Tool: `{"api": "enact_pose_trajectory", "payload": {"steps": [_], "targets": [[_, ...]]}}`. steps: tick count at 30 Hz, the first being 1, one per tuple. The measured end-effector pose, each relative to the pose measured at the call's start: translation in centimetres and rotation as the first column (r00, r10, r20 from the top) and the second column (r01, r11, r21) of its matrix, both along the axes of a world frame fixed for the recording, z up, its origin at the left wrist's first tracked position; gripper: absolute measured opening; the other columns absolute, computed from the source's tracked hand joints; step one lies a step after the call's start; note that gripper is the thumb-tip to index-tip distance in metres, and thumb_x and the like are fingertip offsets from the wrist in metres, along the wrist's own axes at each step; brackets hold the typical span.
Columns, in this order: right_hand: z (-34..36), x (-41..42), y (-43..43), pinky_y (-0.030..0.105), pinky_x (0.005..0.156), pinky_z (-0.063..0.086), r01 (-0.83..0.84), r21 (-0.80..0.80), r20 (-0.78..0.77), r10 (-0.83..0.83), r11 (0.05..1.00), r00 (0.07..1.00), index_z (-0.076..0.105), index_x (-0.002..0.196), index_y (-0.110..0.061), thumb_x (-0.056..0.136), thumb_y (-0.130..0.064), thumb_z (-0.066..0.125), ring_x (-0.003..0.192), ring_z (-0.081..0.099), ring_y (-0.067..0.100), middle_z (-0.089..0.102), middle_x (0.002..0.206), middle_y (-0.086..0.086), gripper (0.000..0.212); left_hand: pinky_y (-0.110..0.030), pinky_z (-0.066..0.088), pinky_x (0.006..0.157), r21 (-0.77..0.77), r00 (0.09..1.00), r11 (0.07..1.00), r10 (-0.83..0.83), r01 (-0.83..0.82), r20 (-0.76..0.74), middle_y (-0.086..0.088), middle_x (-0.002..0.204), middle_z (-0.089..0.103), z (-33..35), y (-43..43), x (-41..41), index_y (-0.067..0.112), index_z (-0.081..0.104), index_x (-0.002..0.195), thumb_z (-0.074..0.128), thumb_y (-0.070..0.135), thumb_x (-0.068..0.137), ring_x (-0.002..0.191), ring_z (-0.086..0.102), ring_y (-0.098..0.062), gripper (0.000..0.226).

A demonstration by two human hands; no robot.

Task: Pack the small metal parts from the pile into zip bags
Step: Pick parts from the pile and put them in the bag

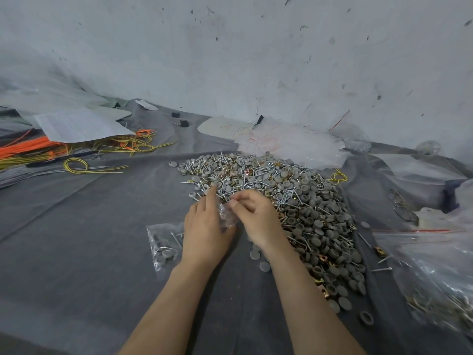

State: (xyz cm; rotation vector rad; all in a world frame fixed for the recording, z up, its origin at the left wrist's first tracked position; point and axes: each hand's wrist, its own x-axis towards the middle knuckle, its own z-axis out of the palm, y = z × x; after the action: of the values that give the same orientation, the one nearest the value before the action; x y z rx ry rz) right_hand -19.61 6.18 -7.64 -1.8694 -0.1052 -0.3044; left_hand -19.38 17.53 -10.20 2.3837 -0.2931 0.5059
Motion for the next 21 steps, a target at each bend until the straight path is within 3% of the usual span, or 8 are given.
{"api": "enact_pose_trajectory", "payload": {"steps": [2,4,6,8,10,17,19,21], "targets": [[0.0,0.0,-0.5,0.022,0.079,0.052,0.161,-0.162,0.062,-0.153,0.974,0.986,0.064,0.094,-0.016,0.092,-0.010,0.058,0.083,0.064,0.008,0.069,0.091,-0.001,0.009,-0.036,0.032,0.102,-0.008,1.000,1.000,0.008,-0.008,0.003,-0.009,0.140,0.046,0.0,0.0,0.0,0.011,0.023,0.148,0.071,0.020,0.078,0.126,0.041,-0.030,0.085],[0.0,-0.1,-1.4,0.031,0.084,0.051,0.326,-0.401,0.117,-0.305,0.856,0.945,0.065,0.098,-0.015,0.092,-0.017,0.058,0.087,0.059,0.013,0.065,0.096,-0.001,0.010,-0.035,0.032,0.102,-0.010,1.000,1.000,0.019,-0.019,0.000,-0.008,0.141,0.046,0.1,0.0,0.0,0.013,0.023,0.148,0.070,0.022,0.078,0.126,0.040,-0.029,0.086],[0.0,-0.3,-2.2,0.042,0.094,0.046,0.305,-0.630,0.046,-0.358,0.714,0.933,0.065,0.103,-0.020,0.091,-0.028,0.060,0.104,0.055,0.023,0.060,0.114,0.003,0.016,-0.035,0.032,0.102,-0.016,1.000,1.000,0.020,-0.020,-0.003,-0.007,0.141,0.045,0.1,0.0,-0.1,0.014,0.022,0.149,0.071,0.022,0.077,0.127,0.040,-0.029,0.086],[0.0,-0.5,-2.5,0.045,0.103,0.037,0.164,-0.769,-0.103,-0.373,0.618,0.922,0.063,0.110,-0.025,0.090,-0.035,0.061,0.121,0.044,0.029,0.049,0.129,0.006,0.023,-0.035,0.032,0.103,-0.017,1.000,1.000,0.019,-0.019,0.000,-0.007,0.141,0.045,0.1,0.0,-0.1,0.014,0.022,0.149,0.070,0.022,0.078,0.127,0.040,-0.029,0.087],[-0.1,-0.4,-2.2,0.048,0.105,0.031,0.110,-0.797,-0.158,-0.382,0.593,0.910,0.059,0.113,-0.027,0.090,-0.033,0.060,0.125,0.037,0.030,0.045,0.131,0.006,0.024,-0.035,0.031,0.103,-0.013,1.000,1.000,0.021,-0.020,0.001,-0.007,0.142,0.045,0.2,0.0,-0.1,0.014,0.021,0.149,0.070,0.022,0.078,0.128,0.039,-0.028,0.086],[-0.8,-0.3,-1.0,0.045,0.099,0.032,0.204,-0.809,-0.010,-0.360,0.552,0.933,0.055,0.110,-0.020,0.095,-0.020,0.050,0.117,0.041,0.027,0.051,0.120,0.004,0.016,-0.035,0.032,0.102,-0.010,1.000,1.000,0.021,-0.021,0.006,-0.008,0.141,0.045,0.1,-0.1,-0.1,0.013,0.022,0.149,0.071,0.020,0.077,0.126,0.040,-0.030,0.087],[-0.7,-0.1,-1.0,0.041,0.095,0.038,0.329,-0.705,0.101,-0.370,0.628,0.924,0.053,0.101,-0.018,0.096,-0.021,0.050,0.108,0.048,0.024,0.056,0.105,0.000,0.006,-0.036,0.032,0.103,-0.005,1.000,1.000,0.022,-0.022,0.004,-0.008,0.142,0.045,0.1,-0.1,-0.1,0.012,0.023,0.149,0.071,0.020,0.077,0.127,0.040,-0.030,0.087],[-0.5,0.0,-1.1,0.032,0.084,0.047,0.389,-0.471,0.147,-0.364,0.792,0.920,0.051,0.090,-0.018,0.094,-0.019,0.055,0.089,0.056,0.017,0.056,0.086,-0.006,0.006,-0.035,0.032,0.103,0.001,1.000,1.000,0.021,-0.021,0.009,-0.009,0.141,0.045,0.1,-0.1,-0.1,0.011,0.024,0.148,0.071,0.020,0.077,0.126,0.041,-0.030,0.086]]}}
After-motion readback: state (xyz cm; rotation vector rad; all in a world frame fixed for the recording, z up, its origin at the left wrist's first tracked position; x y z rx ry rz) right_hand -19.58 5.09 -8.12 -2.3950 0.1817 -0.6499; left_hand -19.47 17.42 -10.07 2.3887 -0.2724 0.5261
